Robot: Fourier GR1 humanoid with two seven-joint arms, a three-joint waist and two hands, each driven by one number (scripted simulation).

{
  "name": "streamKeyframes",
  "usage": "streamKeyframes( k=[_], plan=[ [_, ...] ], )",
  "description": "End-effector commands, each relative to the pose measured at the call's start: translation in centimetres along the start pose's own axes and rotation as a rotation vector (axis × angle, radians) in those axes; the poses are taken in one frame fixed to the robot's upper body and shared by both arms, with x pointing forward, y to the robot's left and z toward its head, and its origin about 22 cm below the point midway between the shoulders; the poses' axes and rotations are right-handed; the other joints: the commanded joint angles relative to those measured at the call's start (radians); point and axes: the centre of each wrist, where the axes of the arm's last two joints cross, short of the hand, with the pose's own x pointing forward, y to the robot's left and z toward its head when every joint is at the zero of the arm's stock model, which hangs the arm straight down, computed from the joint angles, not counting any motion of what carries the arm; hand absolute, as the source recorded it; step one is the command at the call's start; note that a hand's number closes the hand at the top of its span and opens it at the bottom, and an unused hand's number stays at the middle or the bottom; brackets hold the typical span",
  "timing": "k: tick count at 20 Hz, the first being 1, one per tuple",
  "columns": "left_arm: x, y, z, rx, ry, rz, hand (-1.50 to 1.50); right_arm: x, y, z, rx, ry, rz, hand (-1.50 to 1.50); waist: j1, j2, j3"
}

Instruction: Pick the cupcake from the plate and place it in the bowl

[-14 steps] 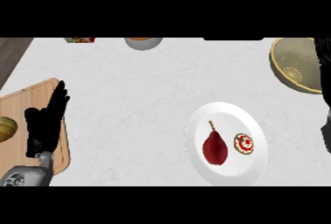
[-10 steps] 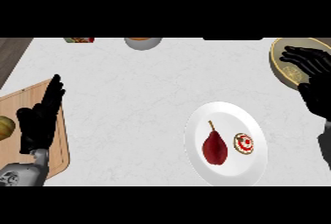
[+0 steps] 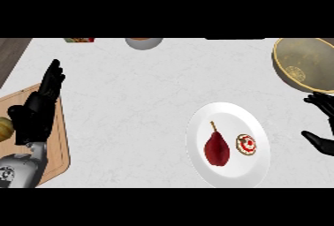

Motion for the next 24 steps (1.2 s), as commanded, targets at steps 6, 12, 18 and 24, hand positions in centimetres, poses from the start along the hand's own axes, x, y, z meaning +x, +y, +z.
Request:
streamKeyframes(
  k=[6,12,18,24],
  plan=[
    [-0.1,-1.5,0.4,0.002,-0.010,-0.001,0.00,4.5,-6.4,1.1,0.321,0.031,0.277,-1.50,0.009,-0.007,-0.004],
    [0.2,-0.8,0.8,-0.027,-0.019,-0.011,0.00,6.4,-0.6,-3.9,0.475,0.123,0.546,-1.50,0.010,-0.013,-0.008],
    [0.3,-2.2,-0.4,0.001,-0.031,-0.016,0.00,8.2,2.3,-6.6,0.677,0.230,0.671,-1.50,0.004,-0.009,-0.007],
    [0.7,-0.9,-1.0,-0.009,-0.008,-0.010,0.00,7.7,8.2,-6.5,0.812,0.251,0.682,-1.50,-0.003,-0.011,-0.007]
  ],
)
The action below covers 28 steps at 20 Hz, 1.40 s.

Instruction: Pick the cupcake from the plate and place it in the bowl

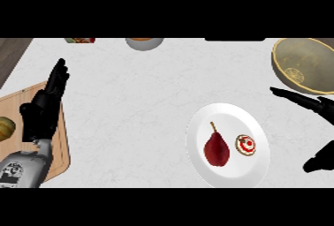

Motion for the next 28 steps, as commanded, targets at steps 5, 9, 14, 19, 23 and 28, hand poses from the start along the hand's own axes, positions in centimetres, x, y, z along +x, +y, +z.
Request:
streamKeyframes(
  k=[5,9,14,19,23,28],
  plan=[
    [1.0,-0.6,0.0,0.004,-0.002,0.005,0.00,2.3,3.4,-2.8,0.171,0.069,0.099,-1.50,-0.001,-0.001,0.001],
    [1.1,0.4,-0.8,-0.003,-0.011,0.012,0.00,1.8,4.9,-5.2,0.222,0.185,0.161,-1.50,0.007,0.002,0.001],
    [0.5,0.0,1.2,-0.005,-0.007,0.011,0.00,1.5,8.0,-4.9,0.224,0.238,0.157,-1.50,0.000,0.000,0.001],
    [0.2,0.0,0.6,0.011,-0.002,0.010,0.00,0.6,7.4,-6.1,0.212,0.210,0.141,-1.50,0.000,0.001,0.001],
    [0.0,-0.1,-1.2,-0.009,0.000,0.017,0.00,-1.5,8.5,-7.0,0.215,0.233,0.131,-1.50,-0.001,0.002,0.001],
    [1.6,2.0,-1.7,0.005,0.000,0.000,0.00,-0.9,11.7,-8.0,0.251,0.212,0.149,-1.50,-0.001,0.001,0.001]
  ],
)
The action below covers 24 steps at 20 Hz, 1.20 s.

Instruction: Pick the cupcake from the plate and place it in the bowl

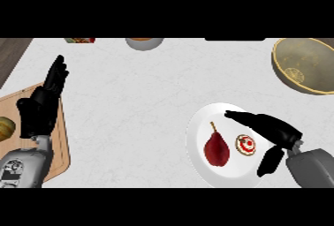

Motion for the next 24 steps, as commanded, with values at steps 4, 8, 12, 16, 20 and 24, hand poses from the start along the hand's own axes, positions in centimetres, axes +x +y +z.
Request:
streamKeyframes(
  k=[4,8,12,16,20,24],
  plan=[
    [1.0,-1.4,0.1,-0.008,-0.006,0.002,0.00,-0.1,0.9,-2.7,0.034,-0.022,0.081,1.50,0.002,0.000,0.000],
    [0.3,0.7,0.4,0.008,0.006,0.002,0.00,-2.8,1.2,-2.0,0.005,-0.063,0.135,1.50,0.003,0.000,0.000],
    [0.4,-0.2,1.0,-0.002,-0.005,-0.001,0.00,-3.1,2.0,-2.9,-0.039,-0.093,0.102,1.50,0.002,0.000,0.000],
    [-0.4,-1.2,2.8,-0.014,0.012,0.005,0.00,-1.0,1.2,-3.1,-0.066,-0.121,0.082,1.50,0.001,-0.001,0.000],
    [-0.2,-0.9,0.0,-0.006,-0.020,-0.024,0.00,2.5,0.3,-8.1,-0.161,0.061,0.009,1.50,0.011,0.006,0.000],
    [0.8,-1.0,-0.1,-0.034,-0.025,0.006,0.00,6.7,-1.1,-11.6,-0.337,0.362,-0.137,1.50,0.053,0.017,-0.003]
  ],
)
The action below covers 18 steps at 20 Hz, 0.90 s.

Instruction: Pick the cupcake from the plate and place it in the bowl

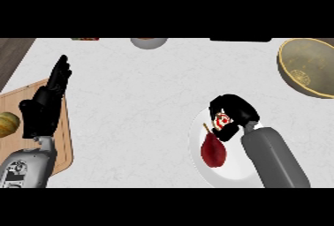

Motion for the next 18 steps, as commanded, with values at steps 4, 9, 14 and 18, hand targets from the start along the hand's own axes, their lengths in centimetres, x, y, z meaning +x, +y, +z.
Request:
streamKeyframes(
  k=[4,9,14,18],
  plan=[
    [0.6,-1.3,-0.8,-0.049,-0.024,-0.009,0.00,8.6,-4.2,-4.7,-0.282,0.332,-0.125,1.50,0.051,0.009,0.002],
    [0.5,-0.9,-1.0,-0.049,-0.033,-0.003,0.00,13.6,-8.3,-4.9,-0.606,0.310,-0.273,1.50,0.050,0.003,0.002],
    [-0.4,-1.3,-0.4,-0.024,0.010,-0.009,0.00,17.4,-10.6,-5.1,-0.836,0.359,-0.320,1.50,0.013,-0.004,0.000],
    [0.1,-0.6,-0.2,-0.018,0.018,0.006,0.00,17.2,-9.5,-6.1,-0.937,0.483,-0.261,1.50,-0.007,-0.007,0.001]
  ],
)
